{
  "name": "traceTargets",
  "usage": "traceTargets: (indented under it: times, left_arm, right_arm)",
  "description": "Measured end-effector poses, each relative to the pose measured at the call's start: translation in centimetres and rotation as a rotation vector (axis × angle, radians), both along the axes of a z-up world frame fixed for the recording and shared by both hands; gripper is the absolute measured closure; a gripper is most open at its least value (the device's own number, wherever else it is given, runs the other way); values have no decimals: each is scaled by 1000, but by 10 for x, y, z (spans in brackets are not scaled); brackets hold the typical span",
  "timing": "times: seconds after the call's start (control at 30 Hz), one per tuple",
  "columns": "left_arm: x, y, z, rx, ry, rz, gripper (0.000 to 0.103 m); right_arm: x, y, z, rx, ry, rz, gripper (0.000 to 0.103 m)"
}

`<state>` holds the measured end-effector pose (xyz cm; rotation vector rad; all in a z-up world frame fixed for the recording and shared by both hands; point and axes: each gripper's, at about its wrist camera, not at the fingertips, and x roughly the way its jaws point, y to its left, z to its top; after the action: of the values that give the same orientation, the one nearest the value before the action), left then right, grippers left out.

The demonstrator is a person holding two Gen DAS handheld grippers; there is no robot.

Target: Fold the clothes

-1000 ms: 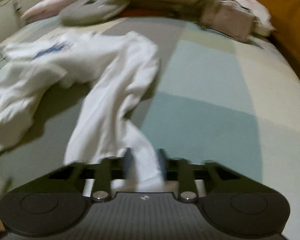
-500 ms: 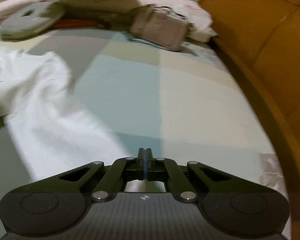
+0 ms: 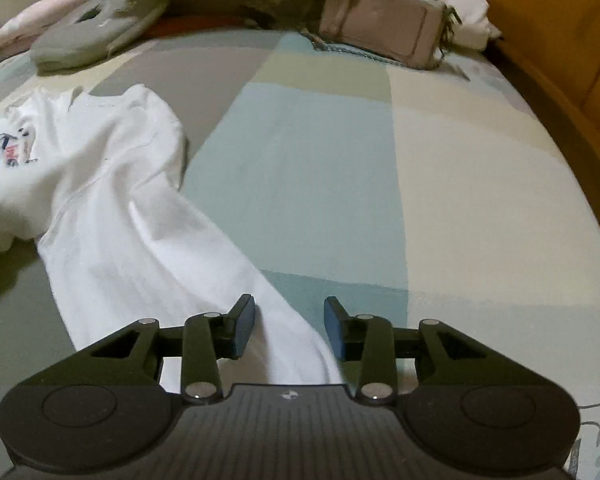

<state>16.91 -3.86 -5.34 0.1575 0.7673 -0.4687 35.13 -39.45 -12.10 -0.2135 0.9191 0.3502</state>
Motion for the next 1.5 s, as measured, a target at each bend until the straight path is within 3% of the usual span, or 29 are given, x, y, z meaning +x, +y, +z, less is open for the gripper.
traceTargets:
  times: [0.03,0.17,0.33,0.53,0.7,0.77,1.03,1.2,1.3,1.4,1.47,1.5]
  left_arm:
    - [1,1,-1,-1,2,0,17]
    - [4,0,-2,-4,-5,-1,17]
    - [4,2,-2,-13,0,-4,17]
    - [5,7,-2,-13,2,14,17]
    - [2,9,1,-14,-1,21,17]
    - [1,11,2,-14,-3,22,17]
    - [-7,12,1,-44,5,11,17]
    - [-16,1,3,-34,0,-26,17]
    - [-21,-5,9,-32,-17,-40,17]
    - [-25,-10,13,-21,-25,-39,17]
    - [-27,-13,14,-11,-26,-33,17]
    - [-28,-15,15,-5,-28,-27,17]
  right_arm:
    - [-6,3,2,-5,-8,23,100]
    - [-12,10,5,-118,-66,25,100]
    - [20,2,15,-178,-95,-64,100]
    - [71,-10,18,-190,-124,-181,100]
    - [89,-4,11,-153,-77,-217,96]
    - [75,-6,18,-109,-92,-208,82]
    - [-29,-55,54,77,-116,-301,58]
    - [-102,-87,32,74,-91,-410,57]
    - [-136,-95,14,113,-69,-461,50]
    - [-157,-83,-3,114,-72,-440,56]
    - [-162,-70,-3,87,-98,-398,90]
    - [-162,-66,0,76,-109,-389,92]
